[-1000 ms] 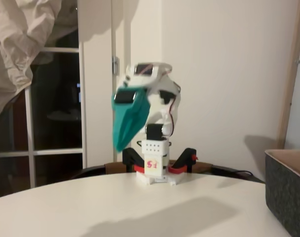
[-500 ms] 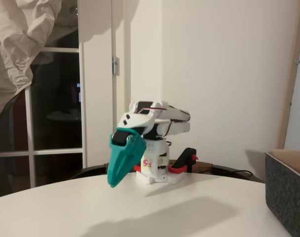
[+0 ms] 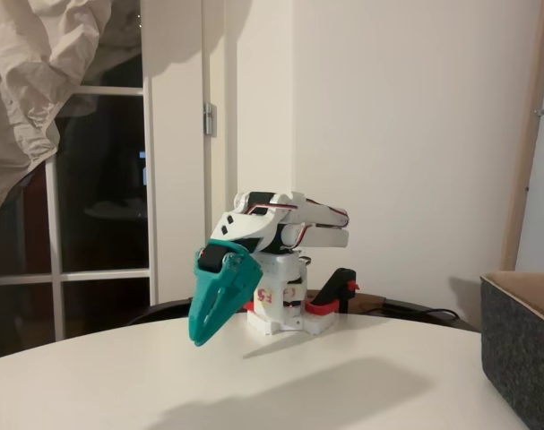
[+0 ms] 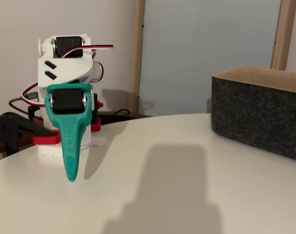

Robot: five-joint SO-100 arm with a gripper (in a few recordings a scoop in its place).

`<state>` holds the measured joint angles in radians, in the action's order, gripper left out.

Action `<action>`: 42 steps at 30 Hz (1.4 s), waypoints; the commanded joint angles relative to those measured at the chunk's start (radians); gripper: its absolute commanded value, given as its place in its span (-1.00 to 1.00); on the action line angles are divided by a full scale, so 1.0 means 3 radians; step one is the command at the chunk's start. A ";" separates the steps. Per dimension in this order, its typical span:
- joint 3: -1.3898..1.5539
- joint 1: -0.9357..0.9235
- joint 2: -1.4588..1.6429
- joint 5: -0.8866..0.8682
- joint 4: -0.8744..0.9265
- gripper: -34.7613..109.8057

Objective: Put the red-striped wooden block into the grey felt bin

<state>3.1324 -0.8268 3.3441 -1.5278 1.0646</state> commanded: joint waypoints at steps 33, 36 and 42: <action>0.0041 -0.0046 0.0112 0.0051 0.0031 -0.52; 0.0041 -0.0046 0.0112 0.0051 0.0031 -0.52; 0.0041 -0.0046 0.0112 0.0051 0.0031 -0.52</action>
<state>3.1324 -0.8299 3.3441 -1.5094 1.0646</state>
